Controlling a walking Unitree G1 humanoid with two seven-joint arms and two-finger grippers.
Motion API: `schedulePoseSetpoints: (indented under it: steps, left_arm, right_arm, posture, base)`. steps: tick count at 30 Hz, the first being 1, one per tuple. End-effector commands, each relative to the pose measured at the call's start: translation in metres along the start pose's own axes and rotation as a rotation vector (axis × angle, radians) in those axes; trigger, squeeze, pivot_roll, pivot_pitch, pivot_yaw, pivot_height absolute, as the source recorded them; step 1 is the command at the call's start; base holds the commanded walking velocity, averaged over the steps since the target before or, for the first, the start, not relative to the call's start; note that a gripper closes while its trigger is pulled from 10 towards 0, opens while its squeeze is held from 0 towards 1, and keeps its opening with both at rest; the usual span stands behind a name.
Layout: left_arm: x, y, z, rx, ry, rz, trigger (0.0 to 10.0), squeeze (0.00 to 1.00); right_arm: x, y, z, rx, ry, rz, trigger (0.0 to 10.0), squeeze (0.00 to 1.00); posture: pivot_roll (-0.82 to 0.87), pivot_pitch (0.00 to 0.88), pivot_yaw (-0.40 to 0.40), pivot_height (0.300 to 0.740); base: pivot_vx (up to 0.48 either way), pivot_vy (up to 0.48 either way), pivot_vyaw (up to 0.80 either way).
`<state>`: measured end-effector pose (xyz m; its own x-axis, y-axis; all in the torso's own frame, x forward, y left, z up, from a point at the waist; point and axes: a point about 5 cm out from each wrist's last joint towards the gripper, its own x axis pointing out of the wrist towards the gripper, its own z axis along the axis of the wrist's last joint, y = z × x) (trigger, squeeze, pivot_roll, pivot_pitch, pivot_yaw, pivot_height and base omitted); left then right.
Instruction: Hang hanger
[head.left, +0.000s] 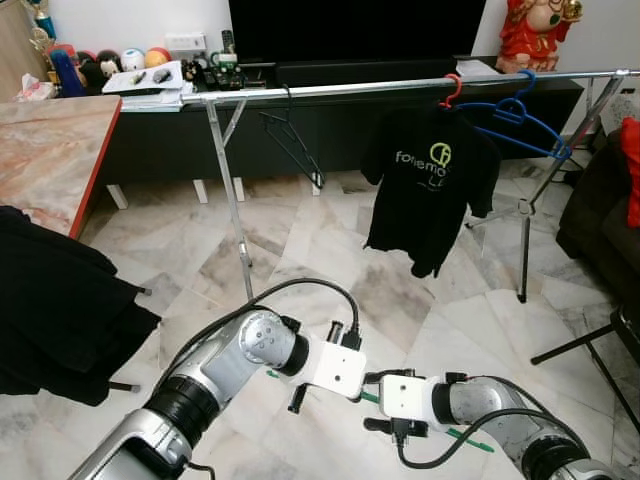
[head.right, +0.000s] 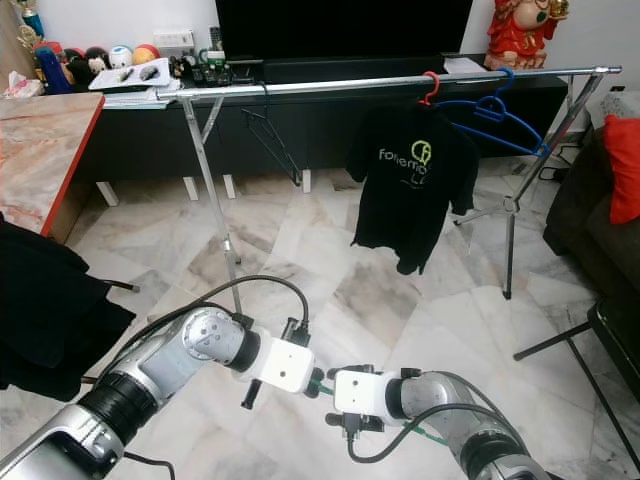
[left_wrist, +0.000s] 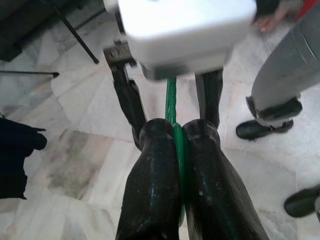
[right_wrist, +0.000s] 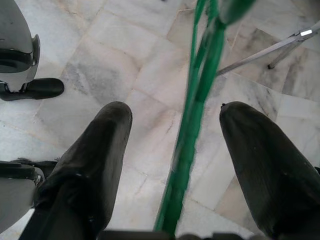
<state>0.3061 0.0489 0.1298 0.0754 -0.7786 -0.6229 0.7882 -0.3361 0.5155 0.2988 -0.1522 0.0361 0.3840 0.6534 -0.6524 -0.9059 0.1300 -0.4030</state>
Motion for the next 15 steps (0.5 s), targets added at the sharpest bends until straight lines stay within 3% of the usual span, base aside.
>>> schedulePoseSetpoints:
  steps: [1,2,15]
  left_arm:
    - [0.0007,-0.0020,0.0022,0.002,-0.011,-0.012,10.0,0.00]
    - [0.0006,-0.0020,0.0024,0.001,-0.011,-0.012,10.0,0.00]
    - [-0.0007,-0.0027,0.0017,-0.008,0.002,-0.016,10.0,0.00]
  right_arm:
    - [0.0009,0.0033,-0.0020,-0.001,0.009,0.011,3.1,0.00]
    - [0.0010,0.0035,-0.0022,0.000,0.009,0.010,0.0,0.00]
    - [-0.0002,0.0013,-0.0041,0.012,0.014,-0.015,0.0,0.00]
  posture:
    - [0.07,0.090,-0.027,0.740]
    - [0.07,0.090,-0.027,0.740]
    - [0.07,0.094,-0.025,0.740]
  base:
    - [0.000,0.000,0.00]
    - [0.000,0.000,0.00]
    - [0.000,0.000,0.00]
